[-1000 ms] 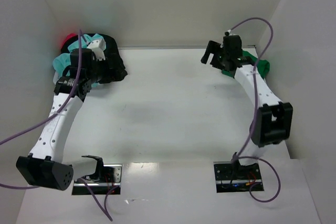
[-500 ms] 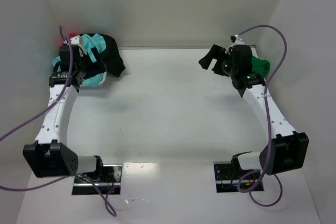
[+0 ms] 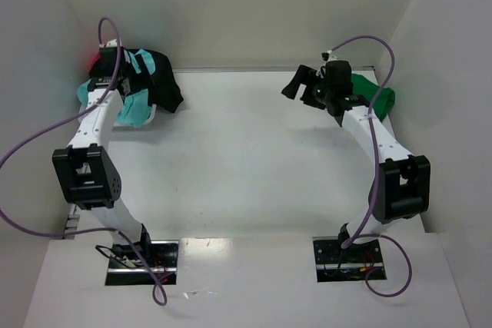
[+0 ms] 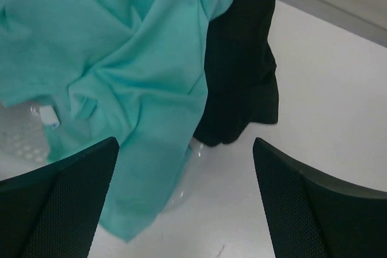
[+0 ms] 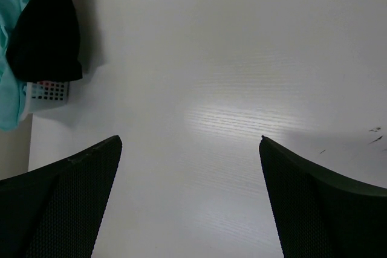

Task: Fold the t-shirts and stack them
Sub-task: Put the neatly folded tshirt into the corner of the board with the right arm

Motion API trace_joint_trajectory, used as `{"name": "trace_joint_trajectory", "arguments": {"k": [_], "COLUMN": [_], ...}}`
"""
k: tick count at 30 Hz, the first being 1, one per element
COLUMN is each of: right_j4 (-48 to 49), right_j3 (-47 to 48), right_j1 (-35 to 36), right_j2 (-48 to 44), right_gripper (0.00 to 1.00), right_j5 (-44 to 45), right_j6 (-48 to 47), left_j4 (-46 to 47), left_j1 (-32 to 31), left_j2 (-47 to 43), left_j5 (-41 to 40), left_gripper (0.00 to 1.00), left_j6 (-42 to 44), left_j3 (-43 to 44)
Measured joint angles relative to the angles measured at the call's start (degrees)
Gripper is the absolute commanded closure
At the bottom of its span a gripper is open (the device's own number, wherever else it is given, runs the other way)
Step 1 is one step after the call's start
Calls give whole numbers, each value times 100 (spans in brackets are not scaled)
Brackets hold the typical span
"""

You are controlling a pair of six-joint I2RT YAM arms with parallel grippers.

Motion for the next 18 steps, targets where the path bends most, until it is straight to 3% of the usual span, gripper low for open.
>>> {"name": "trace_joint_trajectory", "arguments": {"k": [8,18], "right_j4": [15,-2], "right_j3": [-2,-85], "right_j1": [0,-2], "right_j2": [-4,-107], "right_gripper": [0,0], "right_j5": [146,706], "right_j6": [-22,63], "left_j4": [199,481], "left_j1": [11,11], "left_j2": [1296,925], "left_j5": [-282,-151], "left_gripper": [1,1], "left_j6": [118,131], "left_j3": [1172,446]}}
